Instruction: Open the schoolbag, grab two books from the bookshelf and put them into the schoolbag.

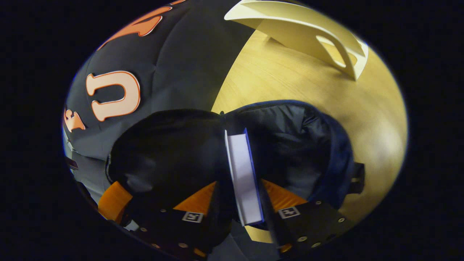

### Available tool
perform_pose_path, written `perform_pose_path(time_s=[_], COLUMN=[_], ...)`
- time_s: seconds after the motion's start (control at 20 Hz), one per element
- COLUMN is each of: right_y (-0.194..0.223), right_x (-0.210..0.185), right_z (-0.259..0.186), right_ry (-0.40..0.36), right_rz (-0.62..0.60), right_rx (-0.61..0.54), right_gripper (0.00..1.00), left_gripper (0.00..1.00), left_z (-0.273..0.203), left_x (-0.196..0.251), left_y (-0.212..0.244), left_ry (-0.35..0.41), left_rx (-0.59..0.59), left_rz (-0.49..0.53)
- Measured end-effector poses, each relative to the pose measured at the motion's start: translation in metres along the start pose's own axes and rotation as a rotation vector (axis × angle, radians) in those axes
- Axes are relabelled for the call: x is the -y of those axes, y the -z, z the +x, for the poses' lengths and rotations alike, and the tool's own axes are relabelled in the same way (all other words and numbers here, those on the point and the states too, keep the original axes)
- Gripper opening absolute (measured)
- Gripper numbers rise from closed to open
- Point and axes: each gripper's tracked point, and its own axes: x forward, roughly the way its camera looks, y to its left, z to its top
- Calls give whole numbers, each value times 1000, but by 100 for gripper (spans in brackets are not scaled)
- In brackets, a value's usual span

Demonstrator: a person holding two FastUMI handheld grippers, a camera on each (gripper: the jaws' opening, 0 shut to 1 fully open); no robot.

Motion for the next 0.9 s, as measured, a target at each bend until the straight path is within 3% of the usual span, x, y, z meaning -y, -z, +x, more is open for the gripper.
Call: perform_pose_path(time_s=[0.05, 0.1, 0.3, 0.45, 0.7, 0.9], right_y=[-7, -8, -35, -75, -165, -217], right_x=[1, 5, 19, 25, 46, 34], right_z=[-8, -17, -52, -89, -170, -207], right_ry=[21, 46, 113, 164, 409, 534], right_rz=[-22, -45, -137, -224, -518, -659], right_rx=[12, 8, 42, 132, 314, 375], right_gripper=[53, 80, 93, 94, 97, 97], left_gripper=[1, 1, 0, 1, 1, 0], left_z=[1, 1, 9, 11, 20, 24], left_x=[-1, 0, 1, 7, 14, 15], left_y=[-1, 0, 9, 9, 15, 16], left_ry=[-4, -4, -20, -29, -41, -52], left_rx=[8, 9, 11, 14, 16, 22], left_rz=[-2, -4, 9, 19, 9, -6])
